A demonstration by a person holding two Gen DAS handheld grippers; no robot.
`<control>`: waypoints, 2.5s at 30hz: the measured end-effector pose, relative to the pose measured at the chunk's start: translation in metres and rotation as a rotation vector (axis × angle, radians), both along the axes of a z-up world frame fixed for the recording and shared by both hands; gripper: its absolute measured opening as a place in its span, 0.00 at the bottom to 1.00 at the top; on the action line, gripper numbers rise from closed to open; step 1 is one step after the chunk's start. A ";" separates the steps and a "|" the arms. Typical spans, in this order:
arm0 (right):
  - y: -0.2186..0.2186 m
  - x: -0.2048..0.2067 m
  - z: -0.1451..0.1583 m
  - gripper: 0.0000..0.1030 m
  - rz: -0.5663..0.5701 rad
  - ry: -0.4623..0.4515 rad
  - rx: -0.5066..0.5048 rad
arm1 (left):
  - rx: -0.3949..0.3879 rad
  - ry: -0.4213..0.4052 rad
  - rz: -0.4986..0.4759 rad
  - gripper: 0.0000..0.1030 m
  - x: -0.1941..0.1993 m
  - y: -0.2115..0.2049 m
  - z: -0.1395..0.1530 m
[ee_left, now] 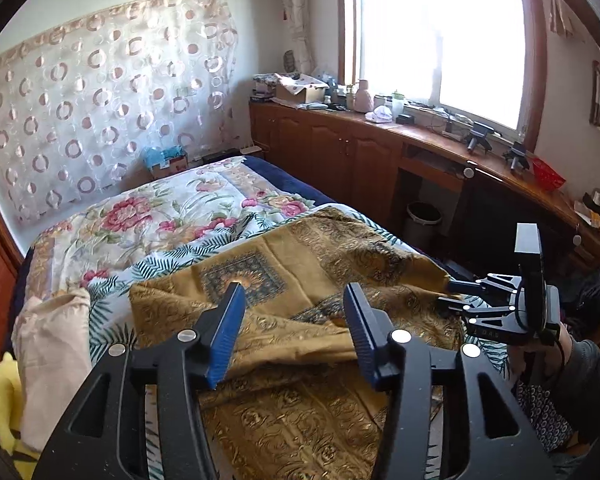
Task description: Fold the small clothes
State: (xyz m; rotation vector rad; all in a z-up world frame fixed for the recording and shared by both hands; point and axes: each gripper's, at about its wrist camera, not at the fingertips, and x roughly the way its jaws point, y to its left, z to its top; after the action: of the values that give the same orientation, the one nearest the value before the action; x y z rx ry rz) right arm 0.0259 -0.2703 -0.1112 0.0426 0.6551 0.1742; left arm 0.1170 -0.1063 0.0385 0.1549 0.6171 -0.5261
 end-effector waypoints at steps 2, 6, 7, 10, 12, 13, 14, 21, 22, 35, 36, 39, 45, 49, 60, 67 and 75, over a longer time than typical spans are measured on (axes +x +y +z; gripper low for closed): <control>0.002 -0.001 0.002 0.42 0.011 -0.003 0.012 | -0.008 0.006 0.025 0.51 0.001 0.012 -0.006; 0.013 -0.001 0.010 0.42 0.057 -0.008 0.065 | -0.010 0.013 0.069 0.51 -0.003 0.033 -0.018; 0.018 -0.001 0.013 0.42 0.067 -0.018 0.061 | -0.012 0.014 0.079 0.51 -0.004 0.038 -0.021; 0.037 0.003 0.023 0.42 0.108 -0.037 0.034 | -0.026 0.019 0.108 0.51 -0.010 0.055 -0.028; 0.055 0.009 0.028 0.42 0.130 -0.045 -0.007 | -0.030 0.021 0.135 0.51 -0.014 0.067 -0.034; 0.062 0.012 0.029 0.42 0.146 -0.045 -0.011 | -0.031 0.024 0.147 0.51 -0.015 0.073 -0.037; 0.071 0.015 0.031 0.42 0.171 -0.040 -0.008 | -0.033 0.029 0.159 0.51 -0.017 0.078 -0.040; 0.139 0.034 0.032 0.56 0.337 -0.029 -0.077 | -0.058 0.080 0.216 0.52 -0.021 0.110 -0.066; 0.145 0.037 0.030 0.57 0.353 -0.026 -0.094 | -0.062 0.087 0.220 0.53 -0.021 0.114 -0.069; 0.191 0.088 0.006 0.56 0.425 0.044 -0.278 | -0.106 0.124 0.229 0.76 -0.024 0.128 -0.092; 0.191 0.091 0.006 0.50 0.433 0.045 -0.267 | -0.103 0.122 0.231 0.76 -0.024 0.128 -0.092; 0.192 0.088 0.006 0.30 0.456 0.028 -0.257 | -0.099 0.113 0.237 0.76 -0.024 0.126 -0.090; 0.181 0.076 0.015 0.08 0.450 -0.037 -0.212 | -0.096 0.102 0.241 0.76 -0.025 0.123 -0.088; 0.159 0.066 0.034 0.07 0.420 -0.104 -0.157 | -0.100 0.100 0.240 0.76 -0.025 0.123 -0.086; 0.072 0.061 0.073 0.07 0.241 -0.135 -0.147 | -0.111 0.092 0.225 0.76 -0.027 0.116 -0.081; 0.048 0.074 0.047 0.17 0.141 0.021 -0.167 | -0.116 0.076 0.224 0.76 -0.024 0.104 -0.077; 0.061 0.049 0.063 0.49 0.143 -0.070 -0.176 | -0.123 0.074 0.228 0.76 -0.012 0.096 -0.077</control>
State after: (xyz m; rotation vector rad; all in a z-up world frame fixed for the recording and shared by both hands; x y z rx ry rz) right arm 0.0752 -0.2097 -0.0486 -0.1787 0.6018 0.2541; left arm 0.1046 -0.0099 -0.0385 -0.0509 0.6631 -0.3490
